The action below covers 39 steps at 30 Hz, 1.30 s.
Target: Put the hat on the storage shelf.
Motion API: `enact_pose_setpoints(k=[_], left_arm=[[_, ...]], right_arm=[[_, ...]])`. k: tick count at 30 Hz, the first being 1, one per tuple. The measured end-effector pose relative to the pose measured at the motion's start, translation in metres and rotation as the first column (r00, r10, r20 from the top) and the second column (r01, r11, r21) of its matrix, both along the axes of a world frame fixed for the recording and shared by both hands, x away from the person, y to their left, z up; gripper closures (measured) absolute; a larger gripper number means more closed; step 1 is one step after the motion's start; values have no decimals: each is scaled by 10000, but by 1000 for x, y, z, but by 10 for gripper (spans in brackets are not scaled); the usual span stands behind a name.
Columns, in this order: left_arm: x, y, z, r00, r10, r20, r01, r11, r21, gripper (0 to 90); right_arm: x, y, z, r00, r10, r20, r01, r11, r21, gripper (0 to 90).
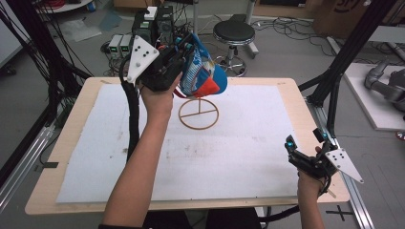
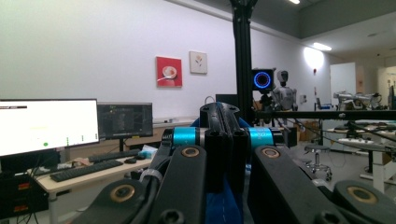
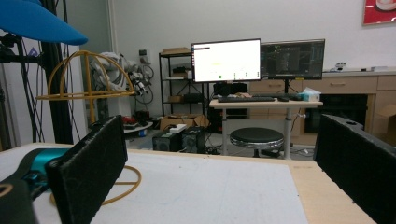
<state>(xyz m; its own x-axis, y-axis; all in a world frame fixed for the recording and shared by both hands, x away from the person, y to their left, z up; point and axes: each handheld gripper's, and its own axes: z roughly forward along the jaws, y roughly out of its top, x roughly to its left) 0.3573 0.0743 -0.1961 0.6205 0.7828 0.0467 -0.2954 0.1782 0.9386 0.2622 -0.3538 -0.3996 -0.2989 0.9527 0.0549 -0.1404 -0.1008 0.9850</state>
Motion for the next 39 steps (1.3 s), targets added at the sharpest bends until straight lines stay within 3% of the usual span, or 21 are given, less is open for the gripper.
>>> enact_pose_setpoints(k=[3,8,15,25,33,39], left_arm=[[11,-5,2,10000,24,-11,-23,9999,148,888],[32,-12,5,9999,-8,-108,9,10000,53,888],[50,-14,-1,9995,207,-237,-203,9997,168,888],[69,-11,-13,9972,446,-594,-432,9987,259,887],[82,-5,-33,9889,865,-1205,-828,9959,353,887],[86,-3,-40,9835,1084,-1449,-1032,9937,428,882]], right_arm=[[0,0,0,10000,-17,9,17,10000,18,25],[0,-1,1,10000,-38,15,38,10000,7,25],[0,-1,2,10000,-15,46,16,10000,-48,25],[0,-3,2,10000,-38,82,38,10000,-68,25],[0,-1,3,10000,-26,61,27,9999,-168,25],[0,-1,3,10000,-55,64,56,9998,-192,25]])
